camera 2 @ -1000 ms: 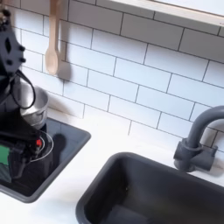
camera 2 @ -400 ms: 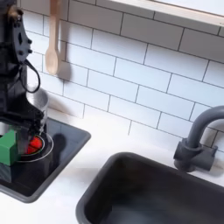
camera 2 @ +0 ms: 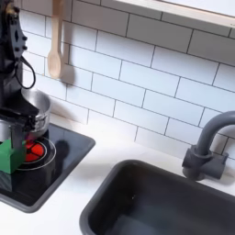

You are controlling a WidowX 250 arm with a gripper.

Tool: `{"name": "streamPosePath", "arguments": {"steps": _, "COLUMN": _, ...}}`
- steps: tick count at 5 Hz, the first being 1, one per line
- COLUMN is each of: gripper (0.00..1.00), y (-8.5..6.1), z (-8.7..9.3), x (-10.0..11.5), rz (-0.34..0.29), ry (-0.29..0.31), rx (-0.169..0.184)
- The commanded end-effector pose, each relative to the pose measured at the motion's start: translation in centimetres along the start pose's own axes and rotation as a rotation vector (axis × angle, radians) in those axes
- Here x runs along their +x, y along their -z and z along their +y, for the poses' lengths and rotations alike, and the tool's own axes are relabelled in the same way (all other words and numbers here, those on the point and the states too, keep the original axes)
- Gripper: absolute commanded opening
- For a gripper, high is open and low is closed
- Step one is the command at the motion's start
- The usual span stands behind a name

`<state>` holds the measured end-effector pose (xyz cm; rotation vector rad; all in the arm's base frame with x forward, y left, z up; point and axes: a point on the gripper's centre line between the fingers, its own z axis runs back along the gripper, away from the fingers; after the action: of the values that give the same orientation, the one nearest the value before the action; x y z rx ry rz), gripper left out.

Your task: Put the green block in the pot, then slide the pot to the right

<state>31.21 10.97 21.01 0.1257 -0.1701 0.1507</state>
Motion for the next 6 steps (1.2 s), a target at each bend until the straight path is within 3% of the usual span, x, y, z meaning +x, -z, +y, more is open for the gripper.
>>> {"name": "streamPosePath", "arguments": {"steps": 1, "gripper": 1.00, "y": 1.9, "z": 0.0, "x": 1.2, "rz": 0.026, "ry": 0.002, "rx": 0.001}}
{"name": "streamPosePath", "arguments": {"steps": 5, "gripper": 1.00, "y": 4.9, "z": -1.4, "x": 2.2, "rz": 0.091, "ry": 0.005, "rx": 0.005}}
{"name": "streamPosePath", "arguments": {"steps": 6, "gripper": 1.00, "y": 5.1, "z": -0.6, "x": 2.3, "rz": 0.096, "ry": -0.016, "rx": 0.016}}
